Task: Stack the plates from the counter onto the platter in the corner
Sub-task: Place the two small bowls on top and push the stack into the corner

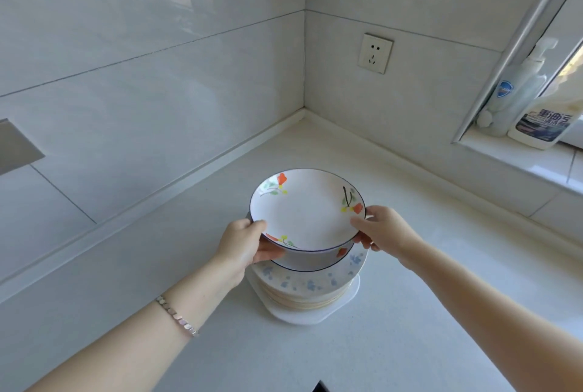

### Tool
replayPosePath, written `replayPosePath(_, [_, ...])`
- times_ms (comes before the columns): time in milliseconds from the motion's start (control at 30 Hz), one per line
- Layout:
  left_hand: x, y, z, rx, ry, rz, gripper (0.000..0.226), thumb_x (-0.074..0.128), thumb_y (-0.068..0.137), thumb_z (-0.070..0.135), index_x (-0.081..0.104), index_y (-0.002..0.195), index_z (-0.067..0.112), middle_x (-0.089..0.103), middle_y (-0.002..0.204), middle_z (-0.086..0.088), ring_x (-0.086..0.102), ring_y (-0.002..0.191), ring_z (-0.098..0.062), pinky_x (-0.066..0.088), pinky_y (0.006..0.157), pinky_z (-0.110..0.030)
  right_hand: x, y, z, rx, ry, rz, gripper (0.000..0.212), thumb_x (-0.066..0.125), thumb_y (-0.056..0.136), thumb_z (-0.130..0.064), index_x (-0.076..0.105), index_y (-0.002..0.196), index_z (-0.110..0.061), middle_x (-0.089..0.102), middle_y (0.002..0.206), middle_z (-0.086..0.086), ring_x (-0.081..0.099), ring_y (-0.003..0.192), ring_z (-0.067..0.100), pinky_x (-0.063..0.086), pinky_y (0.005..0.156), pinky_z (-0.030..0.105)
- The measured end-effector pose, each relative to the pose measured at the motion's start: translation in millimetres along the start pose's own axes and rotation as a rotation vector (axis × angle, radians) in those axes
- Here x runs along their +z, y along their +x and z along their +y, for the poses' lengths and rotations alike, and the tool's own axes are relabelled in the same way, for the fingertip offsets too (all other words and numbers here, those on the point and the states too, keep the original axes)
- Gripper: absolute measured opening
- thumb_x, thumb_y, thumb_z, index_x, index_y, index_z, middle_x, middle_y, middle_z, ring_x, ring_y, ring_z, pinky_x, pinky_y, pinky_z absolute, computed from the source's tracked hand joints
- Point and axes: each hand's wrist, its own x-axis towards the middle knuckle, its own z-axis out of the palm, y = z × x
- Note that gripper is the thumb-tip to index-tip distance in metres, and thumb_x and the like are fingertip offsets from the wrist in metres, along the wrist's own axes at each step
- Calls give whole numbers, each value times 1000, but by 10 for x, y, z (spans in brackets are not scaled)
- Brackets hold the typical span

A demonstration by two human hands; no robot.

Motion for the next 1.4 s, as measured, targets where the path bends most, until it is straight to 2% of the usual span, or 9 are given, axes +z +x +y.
replayPosePath(267, [-194,141,-172,202,813,46,25,45,89,23,48,69,9,57,51,-5,50,35,-10,41,50,-23,186,77,194,-6,-249,79,10,46,88,-16,53,81,-14,56,56,-4,46,49,10,32,46,21])
replayPosePath(567, [-148,224,-317,216,601,96,34,47,92,20,31,63,13,62,55,-7,63,46,-23,48,48,-29,265,112,302,-58,-266,189,17,51,87,-26,57,99,-15,50,56,-5,47,51,13,34,47,24])
replayPosePath(800, [-167,349,-324,301,780,166,42,51,92,31,28,60,15,37,57,0,45,56,-25,28,51,-30,244,165,381,-78,-154,269,35,57,87,-32,59,118,-16,56,84,0,53,69,9,38,58,18])
replayPosePath(867, [-175,356,-335,370,811,227,38,52,91,32,34,62,14,42,64,-1,44,69,-26,31,57,-31,233,184,426,-60,-110,336,48,58,85,-40,52,128,-18,49,106,2,53,93,15,43,77,23])
replayPosePath(933, [-169,404,-391,332,718,291,29,57,86,38,49,85,10,54,96,-11,48,100,-30,38,80,-33,215,216,504,50,33,293,71,61,80,-50,37,139,-21,41,131,7,42,125,25,38,104,38])
replayPosePath(1000, [-153,443,-444,38,476,271,73,55,71,59,43,123,8,45,128,-14,45,118,-31,40,93,-40,224,224,582,240,259,118,98,62,68,-66,21,147,-25,25,151,9,26,140,29,28,112,49])
replayPosePath(1067, [-143,456,-500,-250,178,120,104,50,53,78,31,139,23,43,139,-4,47,121,-31,47,82,-46,281,213,662,408,465,-90,120,59,47,-81,14,148,-34,16,157,6,16,144,34,23,108,58])
replayPosePath(1200, [-166,466,-617,-360,-40,-123,85,32,67,87,45,133,35,56,132,0,50,123,-29,42,94,-59,431,256,757,421,621,-248,118,42,44,-93,19,146,-40,22,157,5,20,143,36,19,106,66])
replayPosePath(1400, [-222,456,-956,-361,-135,-132,68,36,63,85,62,86,26,57,89,-2,50,88,-21,36,85,-43,585,233,1032,470,696,-203,151,47,20,-95,9,150,-31,9,159,11,11,146,33,17,113,60])
